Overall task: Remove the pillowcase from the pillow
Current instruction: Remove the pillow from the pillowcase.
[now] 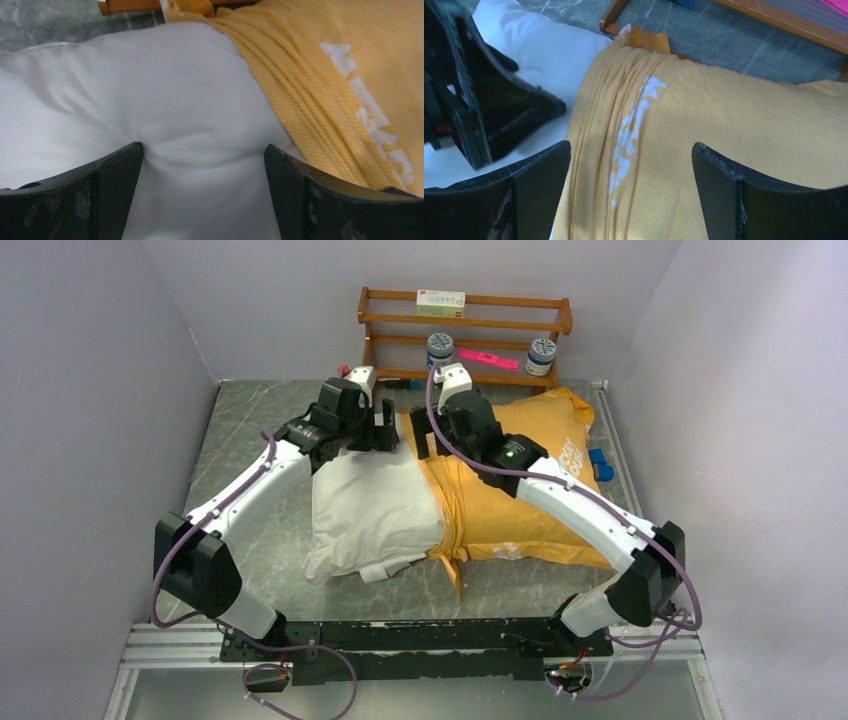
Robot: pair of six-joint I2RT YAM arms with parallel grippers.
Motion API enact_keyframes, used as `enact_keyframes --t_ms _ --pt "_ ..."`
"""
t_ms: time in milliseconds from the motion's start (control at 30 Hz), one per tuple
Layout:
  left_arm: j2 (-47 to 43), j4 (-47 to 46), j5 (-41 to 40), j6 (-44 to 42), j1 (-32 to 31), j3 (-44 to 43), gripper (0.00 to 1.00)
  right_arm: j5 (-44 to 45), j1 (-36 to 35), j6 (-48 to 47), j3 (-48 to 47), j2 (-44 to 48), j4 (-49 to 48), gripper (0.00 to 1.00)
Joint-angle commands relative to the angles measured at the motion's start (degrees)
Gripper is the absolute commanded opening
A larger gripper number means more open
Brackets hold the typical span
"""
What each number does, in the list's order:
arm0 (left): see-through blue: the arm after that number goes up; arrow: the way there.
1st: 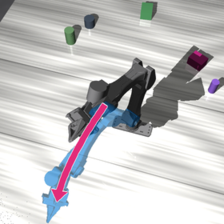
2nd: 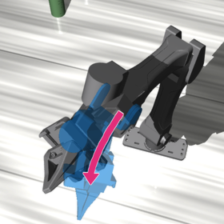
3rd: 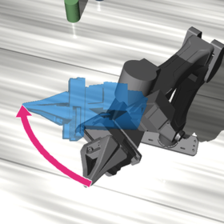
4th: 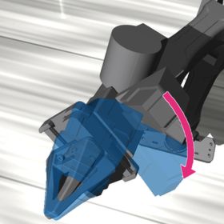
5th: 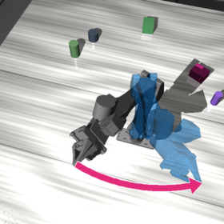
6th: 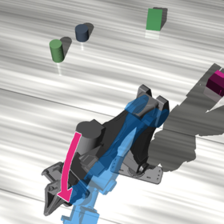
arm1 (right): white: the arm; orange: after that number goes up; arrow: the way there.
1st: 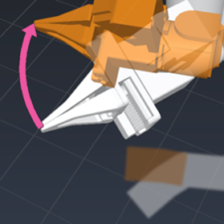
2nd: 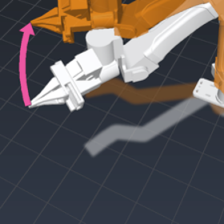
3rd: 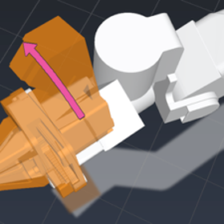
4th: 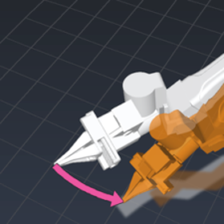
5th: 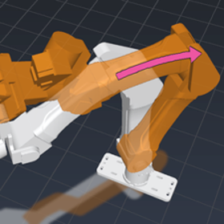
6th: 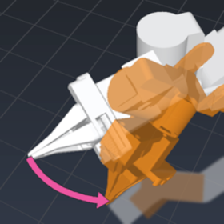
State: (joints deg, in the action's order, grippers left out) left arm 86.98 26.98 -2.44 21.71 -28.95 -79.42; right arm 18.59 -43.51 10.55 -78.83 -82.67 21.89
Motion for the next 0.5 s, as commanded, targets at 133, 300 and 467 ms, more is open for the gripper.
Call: enact_keyframes --t_ms 133,300,467 --pt "-3.4 -5.6 10.1 2.0 -0.1 12.1 0.83 -2.0 0.4 -1.3 -4.0 -5.3 -3.8 0.93" --pt "-6.1 -7.1 10.1 2.9 -1.6 17.7 0.64 -3.5 0.4 -1.2 -4.1 -7.5 -2.8 0.91" --pt "-9.8 -7.3 9.3 2.9 -3.4 20.5 0.28 -6.7 0.4 -0.6 -3.7 -8.7 -1.7 0.86"
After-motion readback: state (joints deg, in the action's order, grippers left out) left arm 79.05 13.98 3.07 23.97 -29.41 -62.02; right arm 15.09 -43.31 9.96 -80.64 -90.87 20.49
